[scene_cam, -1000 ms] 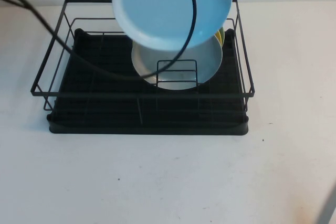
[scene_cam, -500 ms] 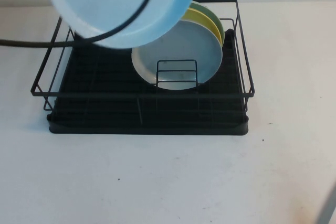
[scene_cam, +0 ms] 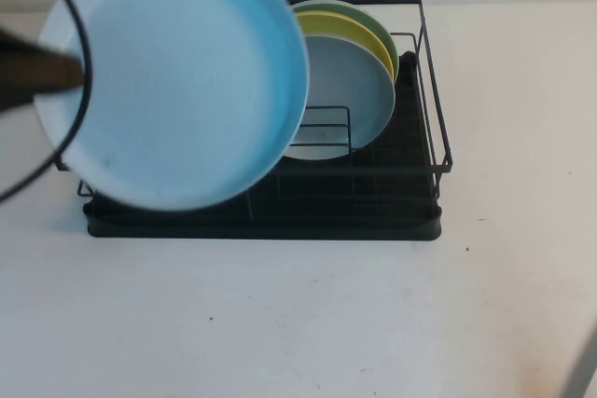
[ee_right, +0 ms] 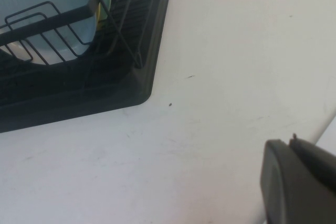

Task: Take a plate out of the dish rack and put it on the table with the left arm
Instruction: Place the plate from the table

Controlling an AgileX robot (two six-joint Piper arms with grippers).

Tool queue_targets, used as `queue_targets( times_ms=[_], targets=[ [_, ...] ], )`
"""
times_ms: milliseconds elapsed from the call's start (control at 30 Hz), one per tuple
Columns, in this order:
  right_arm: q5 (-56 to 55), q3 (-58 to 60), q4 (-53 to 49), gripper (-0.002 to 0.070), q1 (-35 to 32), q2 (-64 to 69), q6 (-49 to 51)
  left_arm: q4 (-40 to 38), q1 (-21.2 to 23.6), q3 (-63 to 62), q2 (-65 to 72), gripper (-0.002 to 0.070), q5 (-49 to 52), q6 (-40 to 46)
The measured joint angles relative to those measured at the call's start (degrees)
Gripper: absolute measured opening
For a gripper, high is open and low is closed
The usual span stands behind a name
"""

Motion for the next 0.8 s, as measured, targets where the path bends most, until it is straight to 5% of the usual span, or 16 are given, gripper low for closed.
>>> queue_targets(
  times_ms=[233, 600, 800],
  targets=[
    [0.0, 0.0, 0.0, -0.002, 0.0, 0.0, 0.0, -10.9, 1.72, 24.0, -3.75, 0.0045, -2.14, 6.87],
    [0.0, 0.0, 0.0, -0.002, 0.0, 0.0, 0.0, -3.73, -5.44, 40.4, -10.24, 0.0045, -13.45, 5.73],
    [0.0, 0.0, 0.0, -0.002, 0.0, 0.0, 0.0, -6.54, -6.26, 44.86, -5.45, 0.0045, -23.36, 7.23]
  ],
)
